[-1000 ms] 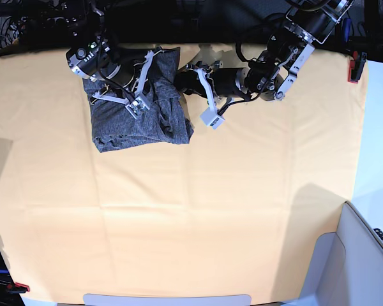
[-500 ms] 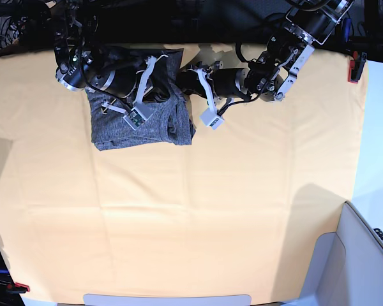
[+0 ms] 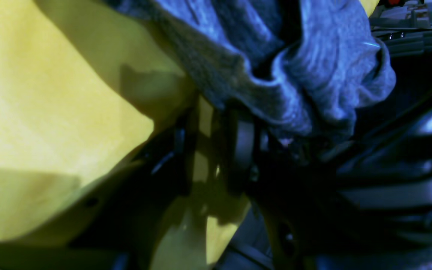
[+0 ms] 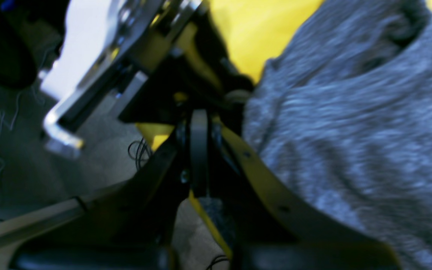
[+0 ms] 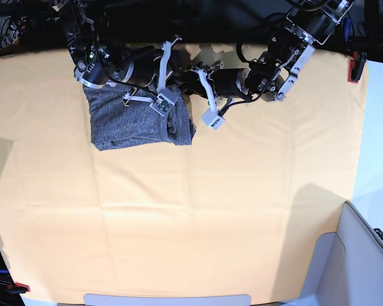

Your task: Fold the T-shirt properly

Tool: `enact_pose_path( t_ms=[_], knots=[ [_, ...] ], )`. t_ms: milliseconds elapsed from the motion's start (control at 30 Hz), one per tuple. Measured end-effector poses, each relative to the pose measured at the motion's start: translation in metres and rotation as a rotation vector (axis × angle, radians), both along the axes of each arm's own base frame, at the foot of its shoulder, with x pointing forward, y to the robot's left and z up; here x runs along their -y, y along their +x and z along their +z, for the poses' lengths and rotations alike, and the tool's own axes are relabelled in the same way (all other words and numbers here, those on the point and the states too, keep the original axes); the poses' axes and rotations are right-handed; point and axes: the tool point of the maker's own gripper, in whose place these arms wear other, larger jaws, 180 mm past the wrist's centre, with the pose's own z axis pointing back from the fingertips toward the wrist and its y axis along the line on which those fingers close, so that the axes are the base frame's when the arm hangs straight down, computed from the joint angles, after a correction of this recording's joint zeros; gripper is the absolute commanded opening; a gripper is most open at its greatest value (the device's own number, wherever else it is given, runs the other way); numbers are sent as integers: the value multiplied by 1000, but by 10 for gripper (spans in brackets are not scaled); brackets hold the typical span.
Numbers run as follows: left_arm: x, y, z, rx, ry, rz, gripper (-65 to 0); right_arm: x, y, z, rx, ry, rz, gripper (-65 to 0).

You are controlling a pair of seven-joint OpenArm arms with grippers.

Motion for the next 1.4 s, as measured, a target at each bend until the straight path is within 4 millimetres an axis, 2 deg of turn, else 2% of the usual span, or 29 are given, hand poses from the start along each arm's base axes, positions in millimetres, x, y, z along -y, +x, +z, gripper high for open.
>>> enact_pose_path(
  t_ms=[167,300,400,500,567,633,867,1067,1200,1300,1400],
  knots=[
    [-2,1,-1,24,20,-15,-489,2,5,2,12,-11,2,-650],
    [-7,6,0,61,41,-3,-489,8,28,16,90,-7,-4,-650],
    [-30,15,4,85,65,98,-489,4,39,25,132,2,-1,-650],
    [-67,28,9,107,108,210,-489,-8,33,24,130,4,36,-650],
    [-84,35,9,112,131,254,-489,-13,36,24,155,-17,40,-650],
    [-92,37,9,112,140,286,-488,-17,36,24,168,-25,46,-650],
    [-96,30,5,99,129,320,-488,-19,37,24,179,-37,56,-650],
    [-96,26,4,94,128,323,-489,6,38,14,181,-116,59,-650],
    [-96,23,3,87,126,324,-489,7,38,15,190,-122,60,-650],
    [-97,24,3,88,125,326,-489,11,46,14,259,-151,40,-650],
    [-96,24,3,87,125,325,-489,10,41,9,302,-152,26,-650]
  ],
)
